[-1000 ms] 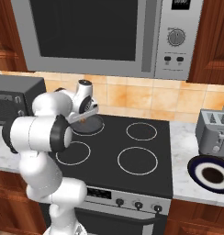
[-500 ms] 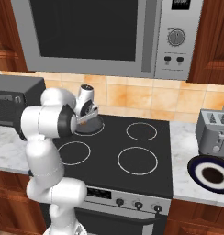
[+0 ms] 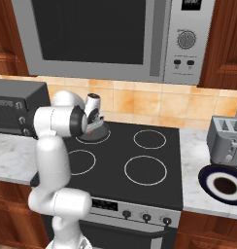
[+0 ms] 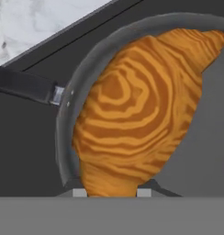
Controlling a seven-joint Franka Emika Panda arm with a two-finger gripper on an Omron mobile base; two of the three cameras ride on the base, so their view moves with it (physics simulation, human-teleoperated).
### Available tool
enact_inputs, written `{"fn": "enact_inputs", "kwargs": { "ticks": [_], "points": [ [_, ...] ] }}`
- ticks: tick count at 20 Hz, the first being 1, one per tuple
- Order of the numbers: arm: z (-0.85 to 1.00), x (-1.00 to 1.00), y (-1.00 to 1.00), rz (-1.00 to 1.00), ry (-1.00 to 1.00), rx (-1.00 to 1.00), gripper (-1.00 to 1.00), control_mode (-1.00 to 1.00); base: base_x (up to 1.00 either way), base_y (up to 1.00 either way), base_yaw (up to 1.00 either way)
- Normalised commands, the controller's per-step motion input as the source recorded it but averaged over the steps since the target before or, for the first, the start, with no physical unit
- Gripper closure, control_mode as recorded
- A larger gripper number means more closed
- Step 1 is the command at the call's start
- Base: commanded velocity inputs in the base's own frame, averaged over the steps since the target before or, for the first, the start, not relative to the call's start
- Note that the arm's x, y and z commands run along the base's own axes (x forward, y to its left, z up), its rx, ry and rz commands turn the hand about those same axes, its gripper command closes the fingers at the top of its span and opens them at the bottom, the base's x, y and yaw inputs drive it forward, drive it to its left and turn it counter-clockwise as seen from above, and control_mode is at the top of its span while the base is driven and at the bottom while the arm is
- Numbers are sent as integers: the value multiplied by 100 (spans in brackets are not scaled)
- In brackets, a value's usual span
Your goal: Pick the croissant and place it on the pan. Then turn on the stove to warm the croissant.
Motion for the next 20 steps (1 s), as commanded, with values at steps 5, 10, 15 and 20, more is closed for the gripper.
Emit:
{"fn": "enact_inputs", "kwargs": {
  "ticks": [5, 10, 15, 20],
  "points": [
    [-28, 21, 0, 4, 0, 0, 100, -100, 0, 0, 0],
    [-24, 17, 6, 3, 0, 0, 100, -100, 0, 0, 0],
    [-21, 13, 9, 2, 0, 0, 100, -100, 0, 0, 0],
    [-17, 9, 4, 2, 0, 0, 100, -100, 0, 0, 0]
  ]
}}
